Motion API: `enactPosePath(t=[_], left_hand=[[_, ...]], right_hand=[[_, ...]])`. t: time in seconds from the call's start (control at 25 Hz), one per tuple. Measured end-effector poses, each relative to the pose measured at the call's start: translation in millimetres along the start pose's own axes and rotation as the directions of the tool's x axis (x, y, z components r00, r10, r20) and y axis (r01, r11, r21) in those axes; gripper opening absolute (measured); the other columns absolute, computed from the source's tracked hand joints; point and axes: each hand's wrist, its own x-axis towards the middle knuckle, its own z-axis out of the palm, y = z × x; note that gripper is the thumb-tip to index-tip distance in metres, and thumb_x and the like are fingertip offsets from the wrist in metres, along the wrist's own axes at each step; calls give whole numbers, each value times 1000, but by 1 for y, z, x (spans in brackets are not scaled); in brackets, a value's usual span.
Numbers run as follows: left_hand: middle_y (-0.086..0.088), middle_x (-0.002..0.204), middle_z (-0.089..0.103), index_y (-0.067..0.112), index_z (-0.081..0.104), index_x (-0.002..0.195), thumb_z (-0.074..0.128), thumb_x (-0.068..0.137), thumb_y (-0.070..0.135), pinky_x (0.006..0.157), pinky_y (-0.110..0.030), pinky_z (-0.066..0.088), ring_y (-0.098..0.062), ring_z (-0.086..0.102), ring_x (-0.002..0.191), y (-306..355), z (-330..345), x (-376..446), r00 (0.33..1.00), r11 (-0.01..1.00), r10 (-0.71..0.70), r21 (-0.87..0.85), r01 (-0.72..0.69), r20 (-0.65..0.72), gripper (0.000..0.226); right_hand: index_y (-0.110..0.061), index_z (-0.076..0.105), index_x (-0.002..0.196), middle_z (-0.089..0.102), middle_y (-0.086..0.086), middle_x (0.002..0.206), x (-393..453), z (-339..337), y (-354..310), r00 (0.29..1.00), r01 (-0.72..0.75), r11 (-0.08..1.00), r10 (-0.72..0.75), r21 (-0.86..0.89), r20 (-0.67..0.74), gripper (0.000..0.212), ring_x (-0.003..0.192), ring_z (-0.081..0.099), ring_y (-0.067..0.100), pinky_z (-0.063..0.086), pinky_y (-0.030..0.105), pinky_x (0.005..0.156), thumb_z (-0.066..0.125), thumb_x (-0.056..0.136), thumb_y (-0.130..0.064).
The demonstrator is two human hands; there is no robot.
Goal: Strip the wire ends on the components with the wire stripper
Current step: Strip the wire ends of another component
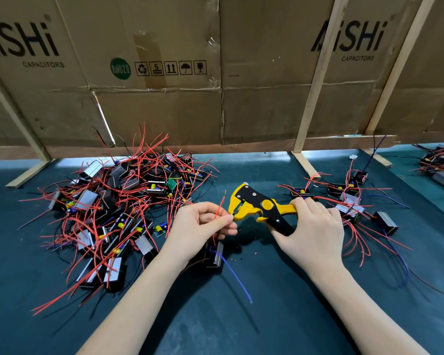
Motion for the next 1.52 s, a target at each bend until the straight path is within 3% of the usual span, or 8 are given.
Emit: enactPosePath(t=[0.32, 0.56, 1.0, 1.28, 1.52], left_hand=[[-15, 80, 76, 3, 66, 85, 71, 84, 8, 58, -20, 55, -22, 75, 74, -4, 2, 0, 997, 989, -77, -125, 76, 2, 7], [-15, 82, 76, 4, 66, 86, 77, 68, 24, 58, -19, 54, -21, 75, 74, -7, 5, 0, 994, 977, -102, -189, 96, -22, 29], [-15, 83, 76, 5, 66, 87, 75, 78, 17, 59, -19, 55, -21, 75, 75, -7, 5, 0, 991, 976, -130, -178, 124, -20, 17], [-16, 81, 75, 4, 65, 88, 70, 87, 8, 59, -18, 53, -22, 75, 70, 4, -5, -1, 985, 986, -161, -27, 163, 63, 6], [-17, 81, 75, 2, 66, 89, 71, 85, 9, 60, -20, 55, -22, 74, 70, 5, -7, -1, 981, 986, -169, 25, 167, 94, 9]], right_hand=[[-9, 59, 79, 55, 2, 68, 2, 0, 1, 997, 35, 998, -38, -45, -66, 54, 66, 56, 31, 33, 38, 65, 54, 74, -63], [-9, 58, 79, 54, 3, 68, 1, 1, 1, 996, 40, 997, -45, -65, -81, 55, 66, 55, 31, 32, 38, 65, 53, 74, -63], [-9, 59, 74, 55, 3, 64, 3, -1, 1, 994, 50, 998, -53, -37, -96, 57, 63, 57, 31, 32, 38, 63, 52, 78, -66], [-9, 57, 68, 55, 3, 59, 1, 0, 2, 997, 60, 997, -62, -40, -41, 46, 57, 57, 31, 33, 37, 61, 72, 68, -53], [-11, 52, 53, 52, 4, 47, 2, -6, -2, 998, 61, 996, -62, -65, -15, 50, 39, 47, 29, 28, 27, 51, 92, 48, -39]])
